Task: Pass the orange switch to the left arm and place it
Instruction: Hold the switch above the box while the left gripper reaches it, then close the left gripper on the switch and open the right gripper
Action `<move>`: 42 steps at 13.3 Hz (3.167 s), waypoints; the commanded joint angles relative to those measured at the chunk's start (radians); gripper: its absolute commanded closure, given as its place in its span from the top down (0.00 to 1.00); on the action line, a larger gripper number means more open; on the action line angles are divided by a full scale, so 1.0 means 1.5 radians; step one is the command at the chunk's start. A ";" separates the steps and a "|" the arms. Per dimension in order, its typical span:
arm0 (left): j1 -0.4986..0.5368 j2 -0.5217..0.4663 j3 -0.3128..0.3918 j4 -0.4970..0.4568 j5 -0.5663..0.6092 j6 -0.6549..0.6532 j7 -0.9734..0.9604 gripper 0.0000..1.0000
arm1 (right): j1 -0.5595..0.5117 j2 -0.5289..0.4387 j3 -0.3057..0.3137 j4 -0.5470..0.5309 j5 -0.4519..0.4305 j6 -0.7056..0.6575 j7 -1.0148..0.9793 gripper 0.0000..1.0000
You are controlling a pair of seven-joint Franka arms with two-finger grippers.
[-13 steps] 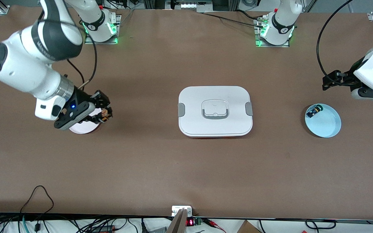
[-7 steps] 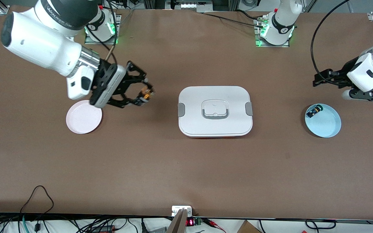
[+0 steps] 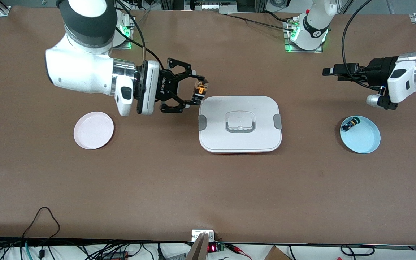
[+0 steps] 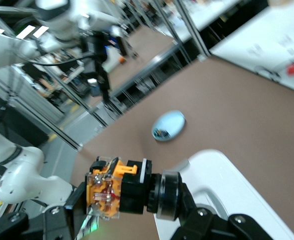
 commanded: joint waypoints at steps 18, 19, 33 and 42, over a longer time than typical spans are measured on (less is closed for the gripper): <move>-0.020 0.009 -0.216 -0.224 -0.629 0.355 0.180 0.76 | 0.117 0.083 0.001 -0.004 0.362 0.123 -0.465 0.17; -0.020 0.009 -0.228 -0.224 -0.636 0.369 0.180 0.70 | 0.122 0.083 0.001 -0.004 0.362 0.123 -0.465 0.17; -0.014 0.011 -0.243 -0.223 -0.640 0.374 0.175 0.26 | 0.125 0.081 -0.001 -0.005 0.390 0.124 -0.454 1.00; 0.009 0.022 -0.237 -0.170 -0.456 0.365 0.158 0.27 | 0.037 0.054 -0.002 -0.041 0.385 0.051 -0.452 1.00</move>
